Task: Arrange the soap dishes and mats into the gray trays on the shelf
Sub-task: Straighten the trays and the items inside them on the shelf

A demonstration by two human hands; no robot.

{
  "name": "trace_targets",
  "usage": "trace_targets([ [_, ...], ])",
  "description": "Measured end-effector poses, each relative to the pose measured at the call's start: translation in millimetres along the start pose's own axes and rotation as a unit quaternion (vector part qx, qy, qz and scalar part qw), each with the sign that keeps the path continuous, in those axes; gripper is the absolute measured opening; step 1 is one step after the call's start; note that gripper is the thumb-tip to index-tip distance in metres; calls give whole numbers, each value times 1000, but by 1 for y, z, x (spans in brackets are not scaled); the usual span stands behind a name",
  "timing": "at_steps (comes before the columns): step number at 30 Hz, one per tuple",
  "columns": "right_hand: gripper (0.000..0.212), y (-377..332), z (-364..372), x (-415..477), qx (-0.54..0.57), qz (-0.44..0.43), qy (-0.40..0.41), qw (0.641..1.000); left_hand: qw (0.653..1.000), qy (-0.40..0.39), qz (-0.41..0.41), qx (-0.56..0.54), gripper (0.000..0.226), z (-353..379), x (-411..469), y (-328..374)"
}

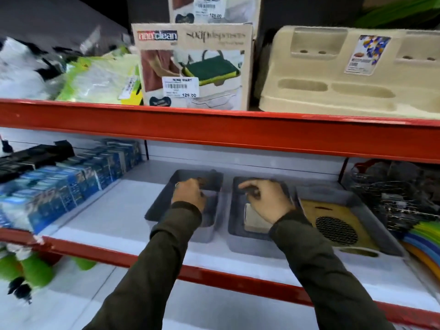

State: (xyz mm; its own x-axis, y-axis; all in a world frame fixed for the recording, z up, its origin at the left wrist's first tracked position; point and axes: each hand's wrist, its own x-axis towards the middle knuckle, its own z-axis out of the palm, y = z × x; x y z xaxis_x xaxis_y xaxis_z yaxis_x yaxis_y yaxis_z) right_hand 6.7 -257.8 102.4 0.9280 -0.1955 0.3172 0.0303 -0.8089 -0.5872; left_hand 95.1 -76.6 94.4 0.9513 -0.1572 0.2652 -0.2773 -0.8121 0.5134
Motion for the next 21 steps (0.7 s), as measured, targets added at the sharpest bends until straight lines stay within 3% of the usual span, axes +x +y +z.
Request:
trace_targets([
  [4,40,-49,59,21,-112,-38,-66,991,989,-78,14,121,35,-20,17,-47],
  [8,42,-69,100,32,-243,-5,-140,960,975,-161,41,148,41,-14,23,-71],
  [15,40,-76,123,33,-303,14,-118,946,975,-156,89,128,40,-9,25,-86],
  [17,44,-78,121,35,-226,24,-100,969,985,-132,89,66,39,-9,24,-88],
  [19,50,-83,118,35,-40,73,-61,995,992,-101,58,-50,36,-11,26,-89],
  [21,49,-92,116,35,149,155,-24,976,970,-114,-23,-212,36,-12,31,-90],
])
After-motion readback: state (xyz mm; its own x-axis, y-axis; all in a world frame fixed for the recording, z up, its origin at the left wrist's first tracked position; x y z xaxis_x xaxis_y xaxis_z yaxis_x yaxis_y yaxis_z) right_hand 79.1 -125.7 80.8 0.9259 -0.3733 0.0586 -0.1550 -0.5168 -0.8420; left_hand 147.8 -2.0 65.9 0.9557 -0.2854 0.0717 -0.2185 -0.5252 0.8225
